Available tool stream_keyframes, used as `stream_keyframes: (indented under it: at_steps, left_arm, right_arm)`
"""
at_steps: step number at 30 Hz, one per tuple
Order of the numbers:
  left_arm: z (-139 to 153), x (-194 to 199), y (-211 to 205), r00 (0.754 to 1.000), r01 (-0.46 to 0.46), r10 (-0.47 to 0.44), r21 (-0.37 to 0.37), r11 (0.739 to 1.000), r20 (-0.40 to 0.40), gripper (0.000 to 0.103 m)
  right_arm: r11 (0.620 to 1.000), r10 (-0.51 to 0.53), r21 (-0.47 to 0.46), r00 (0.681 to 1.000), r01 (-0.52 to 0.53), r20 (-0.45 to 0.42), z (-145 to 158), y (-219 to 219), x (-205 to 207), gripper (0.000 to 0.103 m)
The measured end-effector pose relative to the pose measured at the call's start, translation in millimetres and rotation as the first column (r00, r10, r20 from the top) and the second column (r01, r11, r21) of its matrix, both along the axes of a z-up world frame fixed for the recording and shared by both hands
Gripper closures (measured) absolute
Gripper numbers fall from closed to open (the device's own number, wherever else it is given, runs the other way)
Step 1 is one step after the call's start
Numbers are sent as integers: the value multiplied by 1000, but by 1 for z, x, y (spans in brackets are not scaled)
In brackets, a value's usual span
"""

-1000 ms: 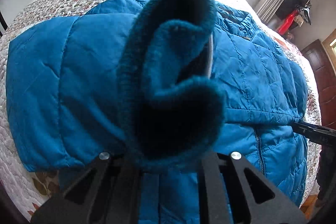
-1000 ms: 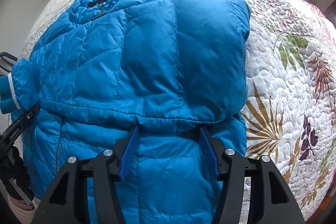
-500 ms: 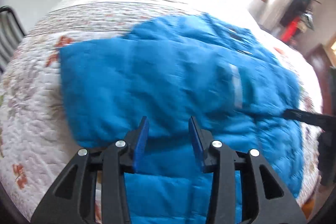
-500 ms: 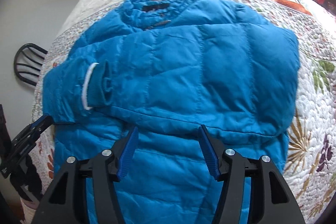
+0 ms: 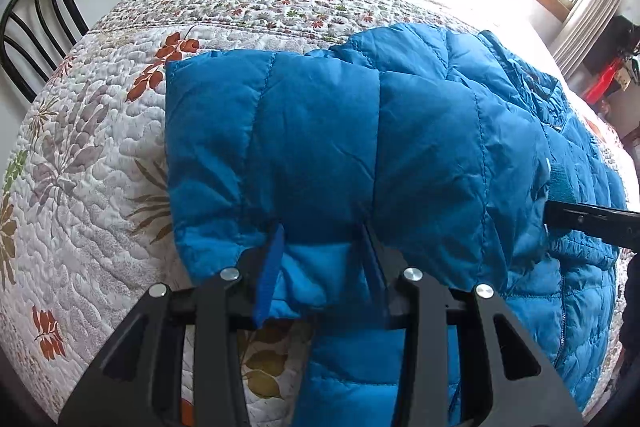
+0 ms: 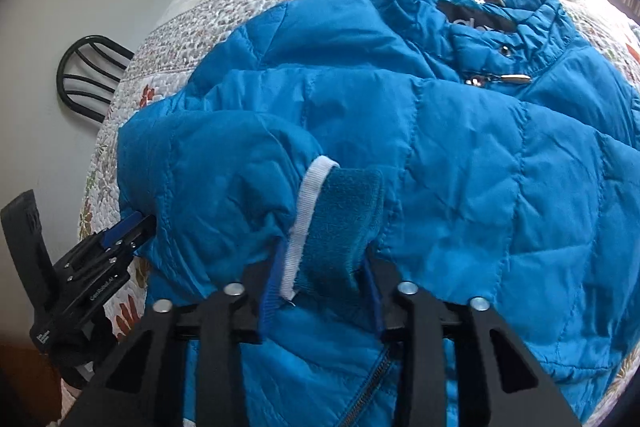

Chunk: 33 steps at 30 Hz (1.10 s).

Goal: Fold large clothes

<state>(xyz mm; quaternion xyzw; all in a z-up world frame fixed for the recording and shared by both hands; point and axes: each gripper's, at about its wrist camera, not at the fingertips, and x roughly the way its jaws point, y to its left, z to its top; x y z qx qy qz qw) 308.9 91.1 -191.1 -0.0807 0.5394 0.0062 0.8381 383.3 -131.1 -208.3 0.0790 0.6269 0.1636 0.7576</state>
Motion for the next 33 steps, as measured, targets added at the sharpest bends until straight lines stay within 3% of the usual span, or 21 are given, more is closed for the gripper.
stream_keyframes:
  at_steps: [4,9,13,17,22,28,33]
  left_arm:
    - [18,-6,10,999,-23,24,-21,1000,36,64]
    - [47,-10,13,991,-39,43,-41,998,126,65]
    - [48,1,0,992,-16,21,-41,999,126,66]
    - [44,11,-24,992,23,-18,-40,999,123,66]
    - [28,28,-53,993,67,-67,2,998,96,66]
    - [-8,43,-63,996,85,-86,54,995,22,65]
    - [-8,44,-60,996,93,-93,51,994,10,65]
  right_arm:
    - [1000,-9,17,999,8,49,14,-13,-5,89]
    - [996,-87,9,990,86,113,45,-69,-21,89]
    - [982,-164,-66,976,175,140,59,-118,-36,89]
    - [943,-266,-155,948,293,174,69,-177,-58,89]
    - [922,-372,-75,922,381,109,57,-237,-75,89]
    - [913,-399,-79,916,401,47,15,-244,-74,88]
    - [911,-397,-100,917,399,38,8,-242,-71,86]
